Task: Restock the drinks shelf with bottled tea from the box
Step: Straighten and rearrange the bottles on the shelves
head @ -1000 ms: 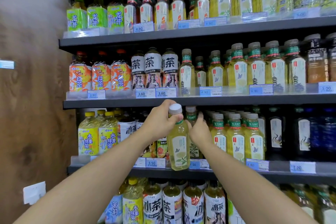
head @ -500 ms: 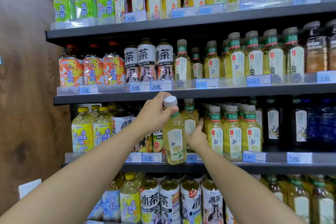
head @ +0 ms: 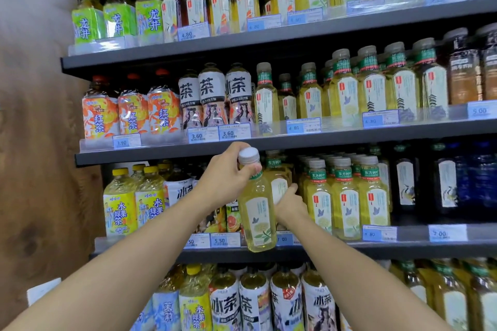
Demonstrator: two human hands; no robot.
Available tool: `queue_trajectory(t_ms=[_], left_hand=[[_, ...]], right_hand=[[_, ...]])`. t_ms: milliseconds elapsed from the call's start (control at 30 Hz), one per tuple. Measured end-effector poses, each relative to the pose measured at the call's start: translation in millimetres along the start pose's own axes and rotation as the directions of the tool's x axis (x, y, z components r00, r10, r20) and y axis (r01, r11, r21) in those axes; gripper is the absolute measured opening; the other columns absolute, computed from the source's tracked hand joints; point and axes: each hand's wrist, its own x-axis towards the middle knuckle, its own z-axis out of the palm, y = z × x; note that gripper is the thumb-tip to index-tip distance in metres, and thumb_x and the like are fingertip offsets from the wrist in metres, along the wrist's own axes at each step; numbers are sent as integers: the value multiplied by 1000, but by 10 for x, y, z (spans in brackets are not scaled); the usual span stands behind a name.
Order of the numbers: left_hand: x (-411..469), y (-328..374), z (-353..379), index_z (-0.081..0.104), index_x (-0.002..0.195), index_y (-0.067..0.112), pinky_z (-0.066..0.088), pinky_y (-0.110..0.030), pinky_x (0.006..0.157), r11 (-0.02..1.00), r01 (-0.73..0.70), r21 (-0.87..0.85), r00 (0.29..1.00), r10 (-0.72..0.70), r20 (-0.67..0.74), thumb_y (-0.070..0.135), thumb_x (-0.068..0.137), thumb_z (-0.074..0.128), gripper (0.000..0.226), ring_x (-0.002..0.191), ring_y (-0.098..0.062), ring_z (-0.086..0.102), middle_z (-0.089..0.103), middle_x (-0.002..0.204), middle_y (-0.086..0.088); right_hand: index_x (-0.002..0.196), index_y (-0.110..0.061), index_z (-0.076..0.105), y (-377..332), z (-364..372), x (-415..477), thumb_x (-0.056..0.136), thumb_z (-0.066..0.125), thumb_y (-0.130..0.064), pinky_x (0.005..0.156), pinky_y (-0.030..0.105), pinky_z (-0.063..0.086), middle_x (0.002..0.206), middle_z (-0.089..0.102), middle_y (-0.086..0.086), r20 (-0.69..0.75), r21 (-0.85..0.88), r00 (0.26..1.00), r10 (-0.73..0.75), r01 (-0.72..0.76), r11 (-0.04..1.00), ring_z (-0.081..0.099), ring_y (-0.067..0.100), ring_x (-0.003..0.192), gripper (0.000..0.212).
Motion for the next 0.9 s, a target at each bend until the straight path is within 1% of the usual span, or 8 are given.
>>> queue_trajectory(t_ms=[133,267,367,500,633,767,833,900], left_hand=[[-40,-6,-3,54,119,29,43,-21,67,1000,23,10,999,-23,-33,38,95,65,28,91,-11,60,66,103,7],[-93,-51,-12,55,120,27,39,-18,62,998,56,25,998,-55,-21,38,94,65,29,88,-4,58,65,103,7],[-160,-105,78,58,118,29,44,-18,67,998,66,10,998,-66,-11,39,93,67,28,92,-5,60,66,103,9],[-139,-91,164,58,112,31,48,-25,73,998,56,30,998,-57,38,40,93,67,23,93,-8,62,67,102,10],[-164,-161,251,60,110,30,49,-27,74,996,88,4,995,-88,47,37,93,68,21,93,-10,63,67,101,9],[-311,-258,330,60,111,32,54,-34,79,991,113,-72,993,-111,37,38,93,68,20,94,-10,65,69,101,12],[-480,-297,371,59,114,32,52,-32,79,984,136,-117,990,-139,-23,37,93,68,23,93,-7,65,69,102,13],[-694,-328,411,60,115,32,54,-36,84,964,162,-209,976,-187,-107,34,93,69,24,94,-5,65,70,102,14]], right_hand=[[156,-11,-2,-36,-95,-12,79,74,-52,97,43,48,143,48,17,67,-4,998,12,-11,1000,55,36,123,115],[155,-9,4,-60,-86,-44,79,76,-52,93,41,50,142,49,16,49,-20,999,18,-17,1000,55,34,123,114],[154,-6,7,-118,-95,-27,82,75,-45,87,38,50,141,49,16,46,-35,998,49,-48,998,56,33,120,107],[153,-4,9,-191,-126,13,88,69,-31,87,39,50,141,49,19,34,-62,994,103,-101,993,56,35,120,93],[154,-3,10,-175,-170,62,81,75,-47,85,37,49,143,48,16,73,-114,995,70,-62,992,56,33,122,107],[155,-8,1,-70,-136,104,77,77,-51,92,39,51,142,49,16,116,-23,992,48,-46,999,58,33,119,117],[155,-11,-2,4,-96,132,78,77,-48,95,42,53,141,50,17,118,48,993,12,-17,999,60,34,115,117],[156,-12,-5,58,-38,154,78,78,-42,99,44,52,144,46,19,109,120,994,-19,6,993,58,35,120,118]])
